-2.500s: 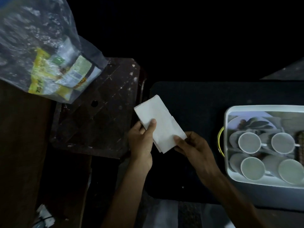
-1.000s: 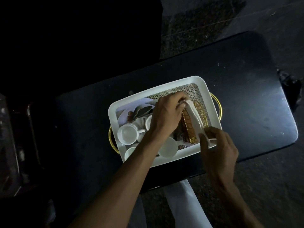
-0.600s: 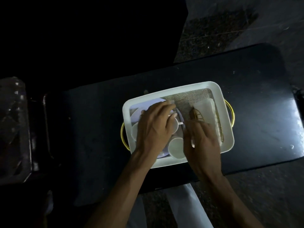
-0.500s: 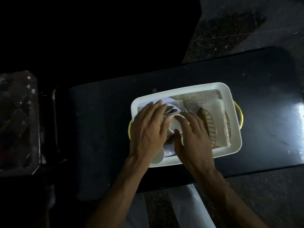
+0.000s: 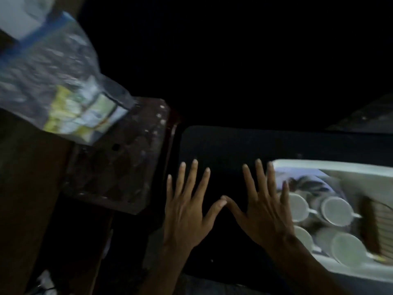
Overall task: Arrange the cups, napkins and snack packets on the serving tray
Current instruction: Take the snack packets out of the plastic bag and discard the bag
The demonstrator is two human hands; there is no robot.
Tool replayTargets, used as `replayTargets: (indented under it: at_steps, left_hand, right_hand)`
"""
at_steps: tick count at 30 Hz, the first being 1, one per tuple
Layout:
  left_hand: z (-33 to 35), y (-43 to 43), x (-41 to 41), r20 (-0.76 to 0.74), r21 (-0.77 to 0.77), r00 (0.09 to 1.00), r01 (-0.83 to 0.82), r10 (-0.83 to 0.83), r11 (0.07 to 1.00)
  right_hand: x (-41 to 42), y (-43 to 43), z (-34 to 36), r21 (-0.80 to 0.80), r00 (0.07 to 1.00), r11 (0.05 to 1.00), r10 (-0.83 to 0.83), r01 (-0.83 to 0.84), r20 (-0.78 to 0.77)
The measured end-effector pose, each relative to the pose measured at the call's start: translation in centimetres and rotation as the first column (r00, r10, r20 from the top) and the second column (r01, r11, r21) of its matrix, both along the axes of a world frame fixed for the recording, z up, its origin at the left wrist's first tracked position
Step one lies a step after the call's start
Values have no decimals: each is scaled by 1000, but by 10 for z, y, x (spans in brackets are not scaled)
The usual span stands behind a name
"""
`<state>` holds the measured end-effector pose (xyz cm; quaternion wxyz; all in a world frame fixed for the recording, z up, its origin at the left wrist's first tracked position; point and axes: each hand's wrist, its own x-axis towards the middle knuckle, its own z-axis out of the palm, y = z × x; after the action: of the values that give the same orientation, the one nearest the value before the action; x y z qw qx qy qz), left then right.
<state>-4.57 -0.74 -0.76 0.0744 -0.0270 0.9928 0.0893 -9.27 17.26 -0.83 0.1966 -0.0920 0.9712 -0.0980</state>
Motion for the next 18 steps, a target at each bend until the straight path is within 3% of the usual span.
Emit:
replayTargets:
  at_steps: [6,10,15,18]
  left_hand:
    - [16,-99,13,-127,48,974,-184,188,982]
    - [37,-173,2,-324,85,899,-281,293,956]
    - [89,-292,-51,-611,-41,709,-471,351,881]
    - [125,-352,-97,-646,-182,725,-450,238,874]
  right_hand:
    - [-5,-89,15,-22,998,998,61,-62,-20]
    - [-8,-139,26,-17,994,994,112,-112,-16]
    - [-10,-182,45,-27,991,991,127,-128,-27]
    - [-8,-194,60,-68,995,992,103,-104,-13]
